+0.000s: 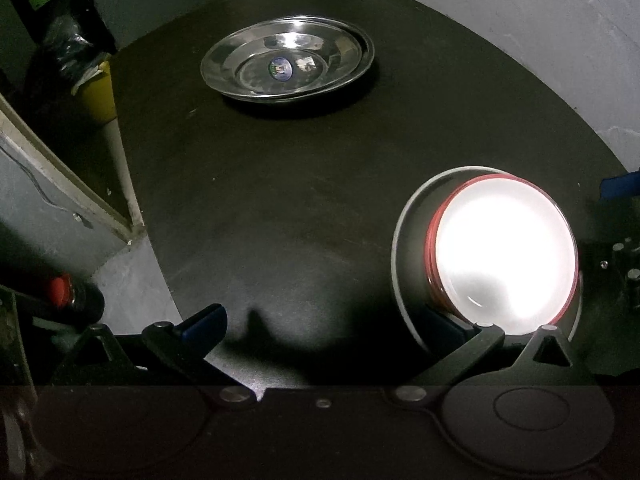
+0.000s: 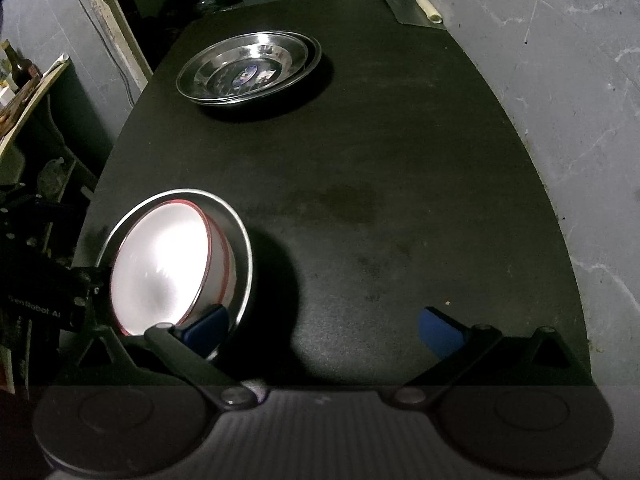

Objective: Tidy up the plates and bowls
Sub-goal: 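Close both grippers on the large steel bowl's rim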

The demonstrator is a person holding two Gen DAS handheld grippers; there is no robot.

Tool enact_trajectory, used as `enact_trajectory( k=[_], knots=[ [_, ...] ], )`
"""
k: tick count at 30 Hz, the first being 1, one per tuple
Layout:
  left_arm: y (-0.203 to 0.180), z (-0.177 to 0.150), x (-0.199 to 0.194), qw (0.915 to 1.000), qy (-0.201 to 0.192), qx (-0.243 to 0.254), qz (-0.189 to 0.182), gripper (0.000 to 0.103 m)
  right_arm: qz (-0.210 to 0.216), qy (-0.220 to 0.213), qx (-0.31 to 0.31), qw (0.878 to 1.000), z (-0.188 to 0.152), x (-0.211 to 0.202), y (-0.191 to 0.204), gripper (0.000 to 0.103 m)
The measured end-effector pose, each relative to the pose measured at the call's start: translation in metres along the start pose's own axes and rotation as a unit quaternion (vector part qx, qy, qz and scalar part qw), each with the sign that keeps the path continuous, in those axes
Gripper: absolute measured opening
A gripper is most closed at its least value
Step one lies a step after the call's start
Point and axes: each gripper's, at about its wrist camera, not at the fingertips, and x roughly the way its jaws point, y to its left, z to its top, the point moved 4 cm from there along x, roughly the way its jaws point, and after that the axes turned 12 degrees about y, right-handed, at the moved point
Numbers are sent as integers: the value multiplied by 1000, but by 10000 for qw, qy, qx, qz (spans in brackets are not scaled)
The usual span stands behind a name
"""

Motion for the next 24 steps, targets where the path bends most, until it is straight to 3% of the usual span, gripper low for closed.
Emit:
enact_trajectory(
  k=[4,9,14,18,24],
  knots=[
    [0,0,0,10000,3,10,-11,101,-56,-20,-49,10000,1,-2,2,102],
    [-2,1,-3,9999,1,26,-154,91,143,-63,-180,9997,0,-8,6,84],
    [-3,1,-6,9984,29,-5,-557,63,561,-23,-199,9982,0,-13,8,61],
    [-9,0,-8,9969,38,13,-789,47,750,-16,-285,9968,0,-15,11,42],
    [-15,0,-10,9952,34,103,-977,20,1050,100,-288,9940,2,-15,15,26]
  ],
)
